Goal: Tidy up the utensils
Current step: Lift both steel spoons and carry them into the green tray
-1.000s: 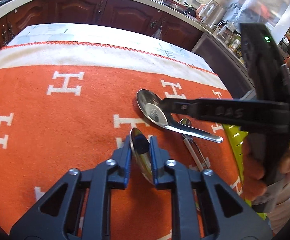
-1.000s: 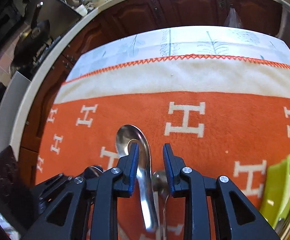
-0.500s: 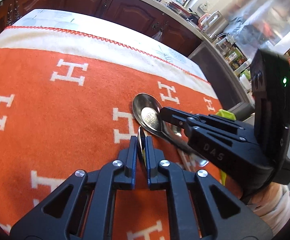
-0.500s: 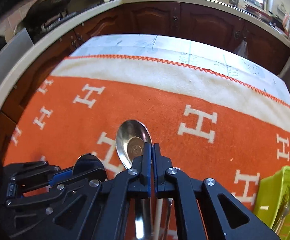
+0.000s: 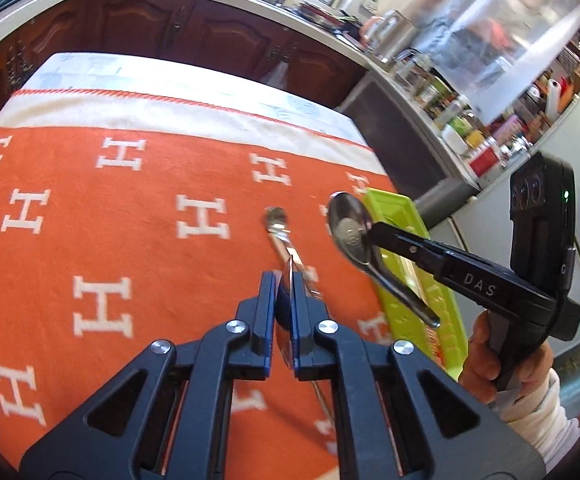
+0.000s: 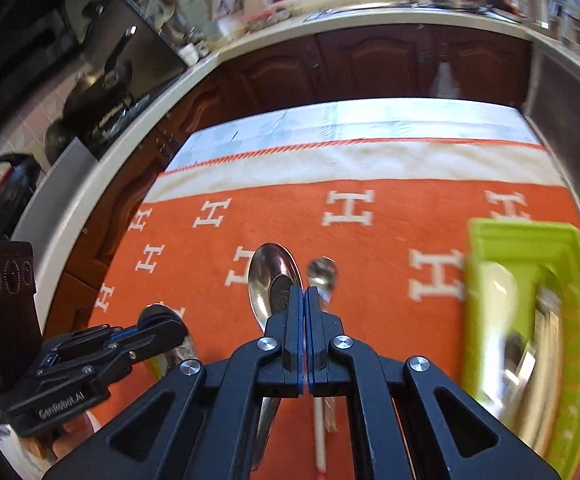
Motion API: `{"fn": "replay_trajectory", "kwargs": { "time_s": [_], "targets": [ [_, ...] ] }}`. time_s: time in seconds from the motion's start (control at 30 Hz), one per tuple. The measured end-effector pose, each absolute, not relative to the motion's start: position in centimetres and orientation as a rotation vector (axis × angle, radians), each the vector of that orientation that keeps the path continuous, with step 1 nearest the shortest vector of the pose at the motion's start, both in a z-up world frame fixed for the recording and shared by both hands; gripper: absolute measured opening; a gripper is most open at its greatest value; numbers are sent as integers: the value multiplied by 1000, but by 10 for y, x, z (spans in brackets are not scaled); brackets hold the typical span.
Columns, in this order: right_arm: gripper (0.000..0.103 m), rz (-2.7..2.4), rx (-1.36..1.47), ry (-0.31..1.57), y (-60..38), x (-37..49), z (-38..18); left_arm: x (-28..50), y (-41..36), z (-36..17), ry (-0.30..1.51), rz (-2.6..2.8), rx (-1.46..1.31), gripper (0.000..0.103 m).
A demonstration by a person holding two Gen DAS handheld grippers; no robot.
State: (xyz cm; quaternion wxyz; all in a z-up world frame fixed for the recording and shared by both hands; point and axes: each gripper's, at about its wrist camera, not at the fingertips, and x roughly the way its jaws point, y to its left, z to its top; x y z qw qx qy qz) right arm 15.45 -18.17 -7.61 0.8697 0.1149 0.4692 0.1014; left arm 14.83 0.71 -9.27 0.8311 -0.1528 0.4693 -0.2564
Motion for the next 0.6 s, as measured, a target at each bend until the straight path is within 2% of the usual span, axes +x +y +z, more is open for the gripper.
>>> {"fn": "replay_trajectory", "kwargs": {
  "time_s": [0.23,0.6],
  "targets": [
    [0,49,299,924,-269,83,-51,122,-50,-47,998,-677,-289,4],
    [0,-170,337,917,-367,25,-76,129,-159,-17,1038,-809,-208,4]
  ]
}}
